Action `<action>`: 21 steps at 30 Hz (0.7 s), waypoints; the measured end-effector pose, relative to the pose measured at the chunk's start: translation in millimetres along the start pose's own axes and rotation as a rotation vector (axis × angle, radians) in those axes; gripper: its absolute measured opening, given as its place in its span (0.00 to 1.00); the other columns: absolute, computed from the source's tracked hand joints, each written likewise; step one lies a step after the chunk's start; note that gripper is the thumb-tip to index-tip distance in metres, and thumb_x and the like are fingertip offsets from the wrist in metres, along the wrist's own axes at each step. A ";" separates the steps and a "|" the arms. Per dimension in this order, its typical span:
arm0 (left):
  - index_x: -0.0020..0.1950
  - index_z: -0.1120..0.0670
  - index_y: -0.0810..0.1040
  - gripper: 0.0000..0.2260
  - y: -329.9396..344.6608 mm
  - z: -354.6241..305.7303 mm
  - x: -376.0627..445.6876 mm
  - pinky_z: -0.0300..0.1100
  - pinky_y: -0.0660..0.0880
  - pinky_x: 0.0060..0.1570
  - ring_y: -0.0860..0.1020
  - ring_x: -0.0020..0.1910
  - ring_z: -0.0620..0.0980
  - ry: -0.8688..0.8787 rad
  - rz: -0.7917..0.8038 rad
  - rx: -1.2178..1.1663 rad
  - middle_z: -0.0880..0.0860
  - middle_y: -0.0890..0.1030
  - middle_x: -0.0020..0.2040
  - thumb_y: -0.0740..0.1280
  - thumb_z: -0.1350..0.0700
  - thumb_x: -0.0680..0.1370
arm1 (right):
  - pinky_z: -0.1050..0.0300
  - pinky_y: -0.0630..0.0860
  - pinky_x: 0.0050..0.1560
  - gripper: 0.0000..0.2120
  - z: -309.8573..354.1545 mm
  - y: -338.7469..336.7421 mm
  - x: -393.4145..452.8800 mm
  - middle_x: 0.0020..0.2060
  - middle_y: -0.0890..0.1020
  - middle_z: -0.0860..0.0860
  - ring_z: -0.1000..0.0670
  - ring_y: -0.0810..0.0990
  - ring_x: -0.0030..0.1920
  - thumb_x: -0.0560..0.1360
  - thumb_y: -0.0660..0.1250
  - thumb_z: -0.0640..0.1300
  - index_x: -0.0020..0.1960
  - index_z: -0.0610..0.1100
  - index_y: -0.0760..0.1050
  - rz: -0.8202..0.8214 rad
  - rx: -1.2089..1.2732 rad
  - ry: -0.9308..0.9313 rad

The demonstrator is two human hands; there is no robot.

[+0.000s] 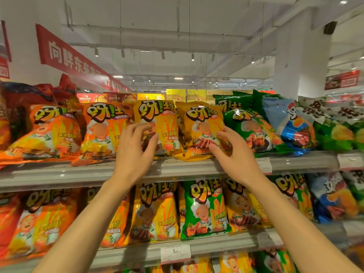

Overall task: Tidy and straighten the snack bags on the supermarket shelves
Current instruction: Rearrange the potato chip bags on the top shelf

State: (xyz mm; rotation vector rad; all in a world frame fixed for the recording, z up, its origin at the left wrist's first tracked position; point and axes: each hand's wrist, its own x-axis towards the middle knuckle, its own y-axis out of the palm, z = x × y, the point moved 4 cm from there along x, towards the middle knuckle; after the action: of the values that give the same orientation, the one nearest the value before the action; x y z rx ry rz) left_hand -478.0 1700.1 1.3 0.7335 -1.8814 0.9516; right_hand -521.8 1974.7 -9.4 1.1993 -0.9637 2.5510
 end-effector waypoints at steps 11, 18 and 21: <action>0.58 0.39 0.80 0.09 4.9 -0.6 -143.7 0.48 0.80 0.53 0.83 0.52 0.44 -0.468 -0.010 -0.643 0.43 0.84 0.53 0.69 0.42 0.78 | 0.60 0.80 0.51 0.11 -57.1 -23.6 -147.1 0.48 0.87 0.55 0.58 0.85 0.49 0.77 0.72 0.51 0.59 0.53 0.80 -0.149 0.462 0.381; 0.54 0.40 0.82 0.07 51.7 -41.6 -195.0 0.41 0.79 0.49 0.83 0.51 0.41 -0.624 0.033 -0.708 0.41 0.84 0.52 0.73 0.47 0.77 | 0.68 0.79 0.42 0.08 -124.1 -57.9 -178.5 0.45 0.88 0.54 0.55 0.86 0.44 0.78 0.70 0.47 0.57 0.51 0.81 -0.177 0.547 0.470; 0.55 0.42 0.82 0.12 73.8 -73.1 -196.9 0.44 0.78 0.52 0.83 0.51 0.42 -0.600 0.009 -0.666 0.41 0.84 0.52 0.73 0.41 0.75 | 0.67 0.81 0.44 0.10 -154.7 -84.2 -172.3 0.46 0.88 0.54 0.54 0.86 0.46 0.78 0.70 0.49 0.58 0.49 0.82 -0.176 0.571 0.462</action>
State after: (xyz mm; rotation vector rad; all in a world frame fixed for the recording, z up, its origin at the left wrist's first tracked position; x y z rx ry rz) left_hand -417.0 1822.5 -174.3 0.6266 -2.5191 0.0474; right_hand -471.6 2156.2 -168.3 0.6786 -0.0261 2.8421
